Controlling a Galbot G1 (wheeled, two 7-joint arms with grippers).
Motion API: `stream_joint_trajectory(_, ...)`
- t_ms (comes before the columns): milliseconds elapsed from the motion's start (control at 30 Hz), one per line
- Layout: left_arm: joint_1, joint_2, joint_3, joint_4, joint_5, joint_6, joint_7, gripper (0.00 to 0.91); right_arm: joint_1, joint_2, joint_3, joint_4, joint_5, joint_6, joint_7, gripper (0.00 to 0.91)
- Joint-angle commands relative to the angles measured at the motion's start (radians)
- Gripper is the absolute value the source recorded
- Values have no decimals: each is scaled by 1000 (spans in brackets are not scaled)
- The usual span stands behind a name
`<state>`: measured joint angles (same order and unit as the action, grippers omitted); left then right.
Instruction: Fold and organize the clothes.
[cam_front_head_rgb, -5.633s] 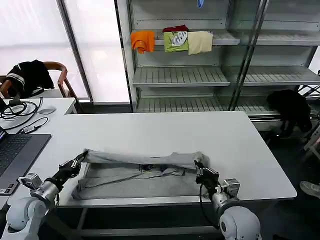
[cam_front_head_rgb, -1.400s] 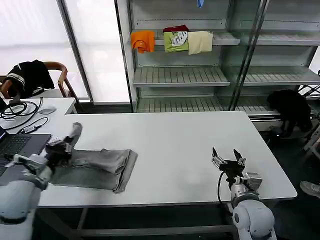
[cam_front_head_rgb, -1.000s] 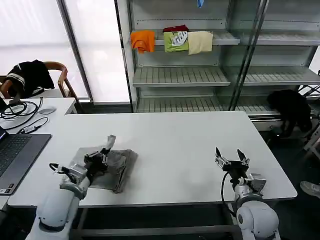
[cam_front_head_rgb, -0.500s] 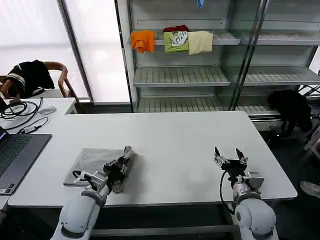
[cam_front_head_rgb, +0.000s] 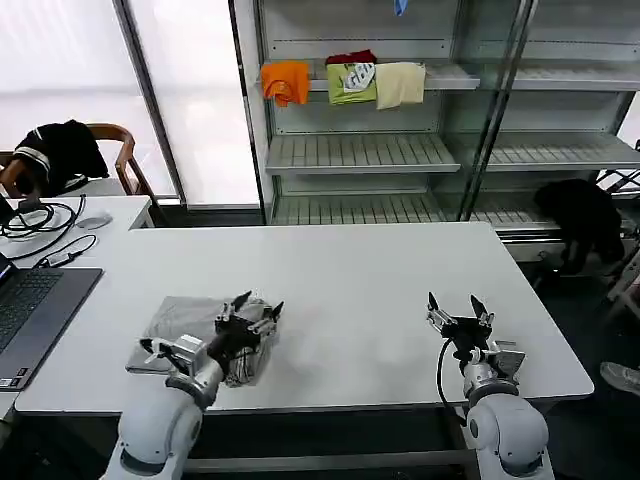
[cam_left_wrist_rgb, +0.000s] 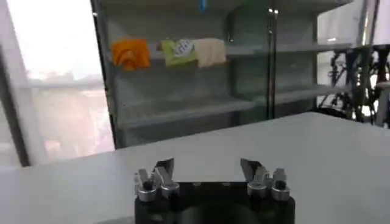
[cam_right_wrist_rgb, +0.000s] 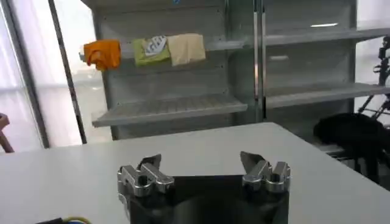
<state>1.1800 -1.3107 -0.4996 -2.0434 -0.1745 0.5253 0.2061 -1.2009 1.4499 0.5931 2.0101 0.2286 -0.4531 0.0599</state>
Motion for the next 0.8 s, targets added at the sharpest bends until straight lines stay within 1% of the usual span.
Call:
stream_joint_trajectory(33, 15, 163, -337, 158, -156, -100, 31, 907, 2, 3, -3, -12, 0, 2, 0, 907)
stream_joint_trajectory(100, 17, 208, -367, 218, -201, -93, 30, 907, 7, 5, -10, -18, -3, 2, 0, 907)
stream_joint_trajectory(200, 24, 242, -371, 272, -209, -98, 37, 907, 14, 13, -18, -21, -10, 0, 0, 907)
stream_joint_trajectory(367, 25, 215, -341, 310, -155, -107, 44, 907, 19, 27, -27, -16, -20, -6, 0, 907)
stream_joint_trajectory(467, 18, 193, -332, 330, -155, -106, 48, 907, 19, 24, -28, -13, -21, -7, 0, 907)
stream_joint_trajectory(800, 14, 188, -318, 384, -124, -116, 53, 907, 21, 22, -26, -20, -16, -6, -2, 907)
